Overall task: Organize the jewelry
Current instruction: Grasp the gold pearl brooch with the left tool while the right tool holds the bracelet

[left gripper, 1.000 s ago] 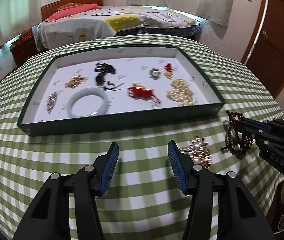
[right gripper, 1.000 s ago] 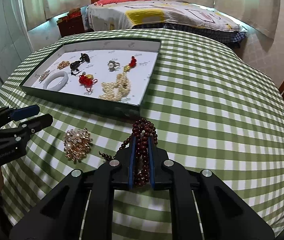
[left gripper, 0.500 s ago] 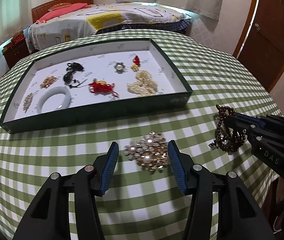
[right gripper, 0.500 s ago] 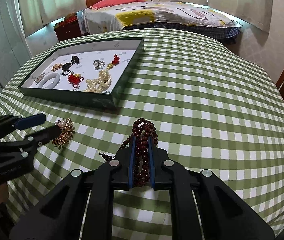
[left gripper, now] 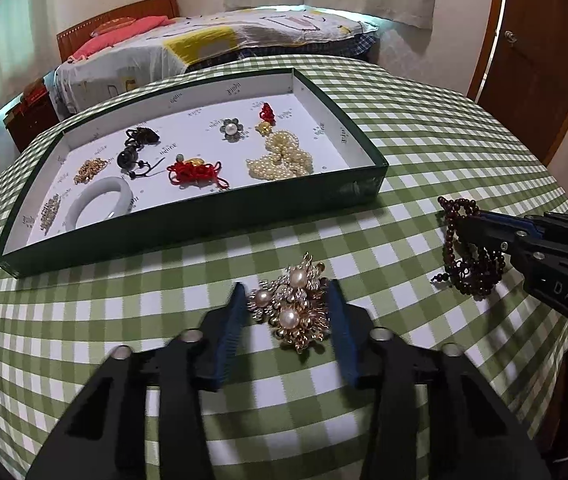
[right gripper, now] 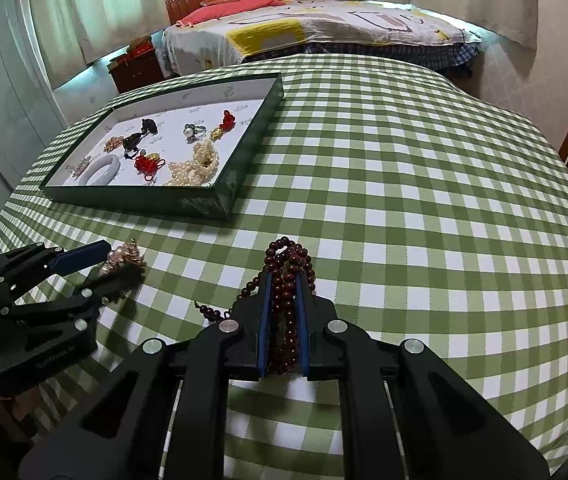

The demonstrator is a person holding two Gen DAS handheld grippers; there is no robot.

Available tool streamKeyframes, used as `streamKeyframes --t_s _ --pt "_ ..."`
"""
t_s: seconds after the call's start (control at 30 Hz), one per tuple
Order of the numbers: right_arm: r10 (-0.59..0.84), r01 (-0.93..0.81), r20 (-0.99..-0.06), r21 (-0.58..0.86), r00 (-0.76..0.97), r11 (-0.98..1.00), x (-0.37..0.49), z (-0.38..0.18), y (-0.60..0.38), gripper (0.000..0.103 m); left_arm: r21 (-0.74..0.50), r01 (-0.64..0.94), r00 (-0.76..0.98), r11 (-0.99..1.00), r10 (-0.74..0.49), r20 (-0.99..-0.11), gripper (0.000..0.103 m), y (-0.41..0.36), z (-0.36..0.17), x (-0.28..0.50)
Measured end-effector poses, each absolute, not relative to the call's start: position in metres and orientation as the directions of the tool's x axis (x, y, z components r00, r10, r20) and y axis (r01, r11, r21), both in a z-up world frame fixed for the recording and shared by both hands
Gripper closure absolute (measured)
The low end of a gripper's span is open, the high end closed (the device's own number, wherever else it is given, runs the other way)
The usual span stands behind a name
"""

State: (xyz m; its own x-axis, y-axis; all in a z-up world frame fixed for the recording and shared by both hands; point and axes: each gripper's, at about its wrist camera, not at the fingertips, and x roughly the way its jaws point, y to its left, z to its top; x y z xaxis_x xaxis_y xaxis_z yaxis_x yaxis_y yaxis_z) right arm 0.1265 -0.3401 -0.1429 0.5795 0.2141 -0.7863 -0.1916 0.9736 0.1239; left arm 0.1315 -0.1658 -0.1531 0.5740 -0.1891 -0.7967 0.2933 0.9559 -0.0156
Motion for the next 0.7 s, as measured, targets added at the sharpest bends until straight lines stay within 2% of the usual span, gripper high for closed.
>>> streamKeyframes --t_s 0.37,0.43,0.7 --pt "0.205 -0.201 -0.785 0.105 0.585 0.974 0.126 -0.141 -0.331 0.091 -0.029 0.337 0.566 0.941 -0.227 -0.793 0.071 -0.162 -0.152 0.129" --pt "0.203 -0.203 -0.785 0.1 0.585 0.974 0.125 -0.14 -0.329 0.091 -0.024 0.342 0.577 0.939 -0.23 -0.784 0.077 -0.16 -0.148 0.128" --pt "0.194 -0.212 -0.786 0.082 0.587 0.974 0.125 -0.137 -0.322 0.091 -0.054 0.338 0.565 0.94 -0.248 -0.787 0.077 -0.152 -0.147 0.129"
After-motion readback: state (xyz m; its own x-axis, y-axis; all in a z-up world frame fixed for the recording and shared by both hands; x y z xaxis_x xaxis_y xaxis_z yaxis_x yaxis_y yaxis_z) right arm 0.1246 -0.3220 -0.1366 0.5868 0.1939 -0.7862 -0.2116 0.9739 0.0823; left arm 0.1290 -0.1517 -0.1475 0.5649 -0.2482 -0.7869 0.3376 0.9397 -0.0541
